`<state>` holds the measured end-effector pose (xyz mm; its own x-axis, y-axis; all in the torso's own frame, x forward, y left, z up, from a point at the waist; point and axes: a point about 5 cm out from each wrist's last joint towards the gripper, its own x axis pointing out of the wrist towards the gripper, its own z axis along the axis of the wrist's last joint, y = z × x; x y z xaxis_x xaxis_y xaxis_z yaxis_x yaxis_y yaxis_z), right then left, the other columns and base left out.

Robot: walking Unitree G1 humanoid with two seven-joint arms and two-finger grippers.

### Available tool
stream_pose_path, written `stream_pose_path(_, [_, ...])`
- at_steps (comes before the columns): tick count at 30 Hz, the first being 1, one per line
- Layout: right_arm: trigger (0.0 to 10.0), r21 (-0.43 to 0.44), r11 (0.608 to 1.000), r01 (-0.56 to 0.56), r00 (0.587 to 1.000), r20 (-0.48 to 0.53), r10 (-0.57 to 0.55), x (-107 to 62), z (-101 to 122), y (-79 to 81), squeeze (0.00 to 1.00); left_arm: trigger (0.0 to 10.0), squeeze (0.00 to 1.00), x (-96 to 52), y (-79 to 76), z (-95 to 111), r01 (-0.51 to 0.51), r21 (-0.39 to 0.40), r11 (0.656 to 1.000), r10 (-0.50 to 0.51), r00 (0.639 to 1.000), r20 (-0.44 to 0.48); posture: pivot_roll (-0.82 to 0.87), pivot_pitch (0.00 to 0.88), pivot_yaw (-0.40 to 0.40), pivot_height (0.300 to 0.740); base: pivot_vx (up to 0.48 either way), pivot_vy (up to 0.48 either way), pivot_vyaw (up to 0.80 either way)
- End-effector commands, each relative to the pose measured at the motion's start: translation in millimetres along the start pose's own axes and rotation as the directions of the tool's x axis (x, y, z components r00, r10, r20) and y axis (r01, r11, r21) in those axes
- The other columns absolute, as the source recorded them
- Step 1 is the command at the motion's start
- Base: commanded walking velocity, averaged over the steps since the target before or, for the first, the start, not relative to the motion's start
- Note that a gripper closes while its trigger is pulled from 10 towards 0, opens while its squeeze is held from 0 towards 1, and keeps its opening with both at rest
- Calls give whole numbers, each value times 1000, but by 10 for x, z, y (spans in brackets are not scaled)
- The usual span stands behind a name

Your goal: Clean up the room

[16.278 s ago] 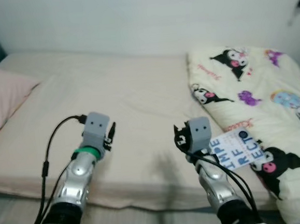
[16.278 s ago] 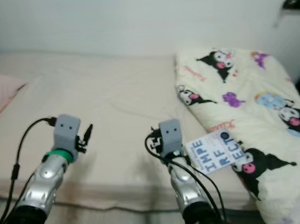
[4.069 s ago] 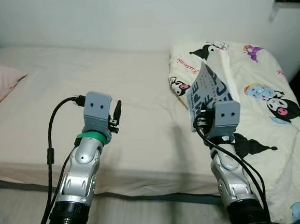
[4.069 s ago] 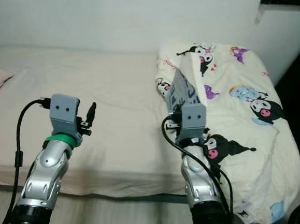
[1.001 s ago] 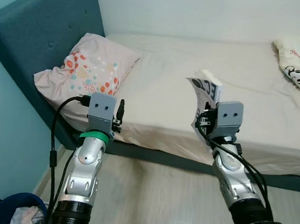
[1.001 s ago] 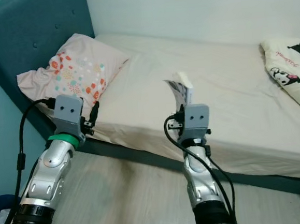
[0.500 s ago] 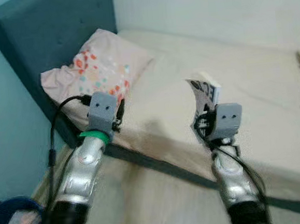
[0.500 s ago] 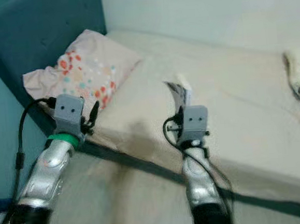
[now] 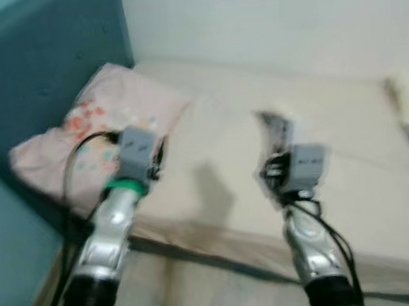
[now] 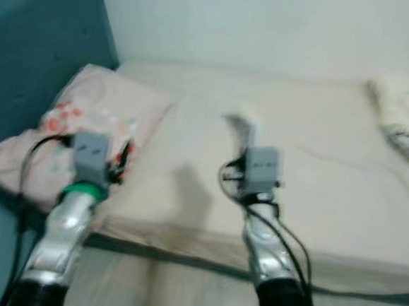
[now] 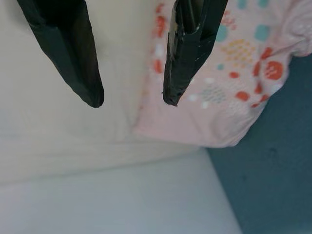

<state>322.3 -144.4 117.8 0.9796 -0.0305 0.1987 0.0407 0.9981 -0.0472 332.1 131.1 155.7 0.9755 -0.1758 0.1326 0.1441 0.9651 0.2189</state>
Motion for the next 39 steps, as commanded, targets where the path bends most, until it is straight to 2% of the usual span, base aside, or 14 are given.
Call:
stream_pose_path(1, [10000,-8,1000,29,999,23,-28,16,40,-99,0,10000,0,-5,-55,-23,13,-4,1000,-13,1000,-9,-12,26,51,740,405,0,0])
stream_pose_path(10, [10000,10,999,31,999,17,-31,17,35,-99,0,10000,0,-3,-72,-28,21,6,1000,-21,1000,-13,-13,26,52,740,281,0,0])
stream_pose_path(12, [10000,40,999,29,1000,11,-30,14,29,-98,0,10000,0,-10,-85,-29,34,5,999,-34,999,-11,-14,27,53,740,0,0,0])
stream_pose_path(14, [10000,123,992,14,1000,-12,-13,3,4,-83,0,10000,0,-40,-112,-31,70,14,997,-70,998,-2,-13,27,54,740,0,0,0])
stream_pose_path(15, [10000,123,992,14,1000,-12,-13,3,4,-83,0,10000,0,-40,-112,-31,70,14,997,-70,998,-2,-13,27,54,740,0,0,0])
stream_pose_path(17, [10000,208,978,-29,998,-42,38,-27,-40,-33,0,10000,0,-83,-136,-48,112,48,993,-112,994,5,-12,27,53,740,0,0,0])
stream_pose_path(20, [10000,249,966,-66,995,-60,84,-60,-80,7,0,10000,0,-99,-150,-61,129,63,990,-129,992,5,-11,26,53,740,0,0,0])
stream_pose_path(26, [10000,268,962,-56,992,-93,84,-91,-168,-55,0,10000,0,-89,-195,-50,143,67,987,-144,990,12,-16,26,59,740,0,0,0])
stream_pose_path(34, [10000,265,963,-37,995,-84,61,-64,-144,-97,0,10000,0,-101,-197,-67,147,71,987,-148,989,4,-15,28,61,740,0,0,0])
stream_pose_path(39, [10000,256,966,-41,995,-82,63,-59,-141,-89,0,10000,0,-104,-175,-76,136,68,988,-137,991,-2,-11,30,61,720,0,0,0])
